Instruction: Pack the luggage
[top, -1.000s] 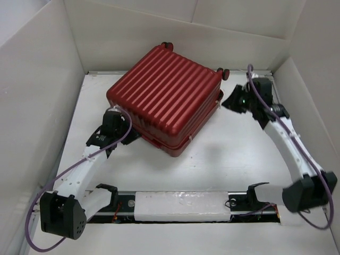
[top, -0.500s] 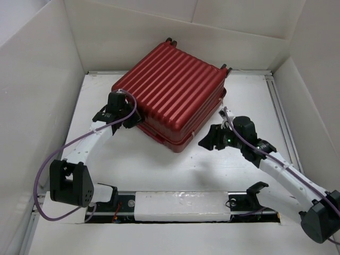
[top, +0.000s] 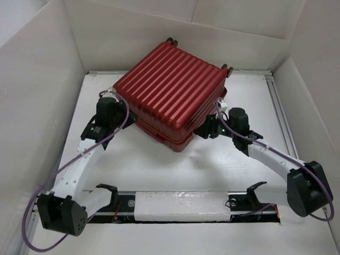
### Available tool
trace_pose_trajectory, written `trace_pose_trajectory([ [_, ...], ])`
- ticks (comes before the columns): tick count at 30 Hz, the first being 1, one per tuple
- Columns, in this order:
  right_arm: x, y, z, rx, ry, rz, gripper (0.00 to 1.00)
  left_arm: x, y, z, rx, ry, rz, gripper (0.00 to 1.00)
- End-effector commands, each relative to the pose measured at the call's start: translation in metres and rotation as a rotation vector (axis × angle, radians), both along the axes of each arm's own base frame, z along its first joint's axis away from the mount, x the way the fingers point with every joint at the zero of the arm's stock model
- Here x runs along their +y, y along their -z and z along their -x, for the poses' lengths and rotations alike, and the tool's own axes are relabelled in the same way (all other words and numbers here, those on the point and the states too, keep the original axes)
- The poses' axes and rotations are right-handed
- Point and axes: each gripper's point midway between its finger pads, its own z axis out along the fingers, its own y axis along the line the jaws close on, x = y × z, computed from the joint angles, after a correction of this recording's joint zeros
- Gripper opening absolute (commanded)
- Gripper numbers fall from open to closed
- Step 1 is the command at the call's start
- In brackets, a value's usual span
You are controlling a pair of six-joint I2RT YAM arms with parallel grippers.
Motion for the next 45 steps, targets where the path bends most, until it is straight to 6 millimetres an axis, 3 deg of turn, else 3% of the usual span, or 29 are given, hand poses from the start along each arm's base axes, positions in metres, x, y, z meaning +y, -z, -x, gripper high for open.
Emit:
trace_pose_trajectory([
  [1,0.007,-0.031,-0.007,-0.141,-0.049,-0.067,0.54,0.023,0.048,0.025,0.099,-0.056,-0.054,0.19],
  [5,0.008,-0.017,0.003,-0.108,-0.098,-0.077,0.57,0.020,0.062,0.029,0.106,-0.063,-0.020,0.27],
  [7,0.010,-0.013,0.006,-0.100,-0.121,-0.075,0.57,0.008,0.057,0.027,0.094,-0.016,0.030,0.32],
  [12,0.002,0.007,0.008,-0.084,-0.100,-0.059,0.57,-0.015,0.066,0.028,0.111,0.075,0.122,0.35],
  [16,0.004,0.003,0.007,-0.121,-0.109,-0.105,0.57,-0.032,0.068,0.032,0.112,0.146,0.167,0.45],
  [19,0.007,0.010,0.001,-0.117,-0.127,-0.121,0.57,-0.050,0.078,0.038,0.162,0.237,0.180,0.47],
  [28,0.018,0.004,-0.008,-0.160,-0.172,-0.138,0.56,-0.050,0.097,0.035,0.214,0.252,0.154,0.47],
  [31,0.022,-0.001,-0.015,-0.186,-0.182,-0.148,0.56,-0.051,0.101,0.035,0.216,0.252,0.153,0.44],
  [35,0.033,-0.010,-0.009,-0.219,-0.234,-0.176,0.56,-0.052,0.107,0.031,0.191,0.250,0.163,0.44],
  [42,0.042,-0.010,-0.012,-0.270,-0.180,-0.190,0.51,-0.053,0.111,0.030,0.139,0.272,0.163,0.25],
  [45,0.049,0.000,-0.008,-0.272,-0.179,-0.226,0.40,-0.054,0.121,0.034,0.133,0.273,0.180,0.16],
])
